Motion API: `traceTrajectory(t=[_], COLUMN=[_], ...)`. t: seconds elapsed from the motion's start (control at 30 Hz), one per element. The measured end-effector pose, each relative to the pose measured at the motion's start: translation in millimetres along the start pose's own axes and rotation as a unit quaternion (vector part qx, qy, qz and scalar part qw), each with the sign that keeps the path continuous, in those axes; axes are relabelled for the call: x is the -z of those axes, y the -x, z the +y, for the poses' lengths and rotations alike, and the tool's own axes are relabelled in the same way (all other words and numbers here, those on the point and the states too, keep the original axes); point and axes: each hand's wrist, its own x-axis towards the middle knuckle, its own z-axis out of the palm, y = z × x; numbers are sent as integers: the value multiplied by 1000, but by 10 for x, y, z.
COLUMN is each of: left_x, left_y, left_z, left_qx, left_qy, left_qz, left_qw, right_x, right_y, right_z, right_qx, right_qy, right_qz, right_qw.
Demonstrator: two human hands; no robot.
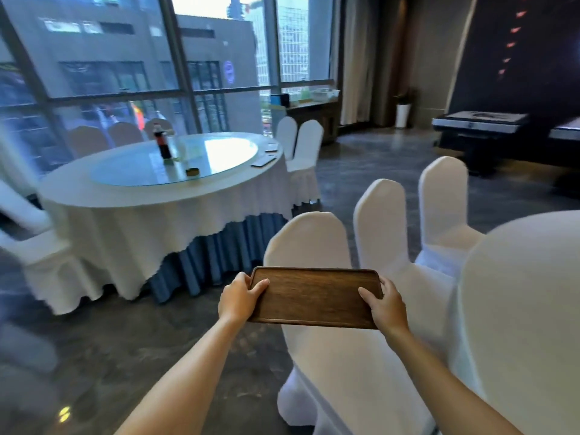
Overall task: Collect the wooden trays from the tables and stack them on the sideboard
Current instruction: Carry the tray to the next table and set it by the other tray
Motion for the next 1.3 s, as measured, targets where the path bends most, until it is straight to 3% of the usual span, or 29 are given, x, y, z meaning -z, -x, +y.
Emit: traceTrajectory(t=[0.5,0.8,1.1,1.3], left_x=[1310,1427,1216,992], left_y=[-2273,-3571,-5609,-7060], left_z=[-1564,-2071,-2059,-1600], left_qx=[27,66,77,26], left_qy=[-65,-66,-94,-119], left_qz=[34,26,40,32], left_qw=[997,995,992,992], right_x=[-2969,-4202,-5343,-5630], right_y=[-1025,-1995,-3820,-5101], right_z=[-977,-1206,-1447,-1767], right_qx=[23,12,18,11], right_qy=[28,60,33,0], right_qz=[-81,-92,-110,-72], right_qw=[996,994,993,997])
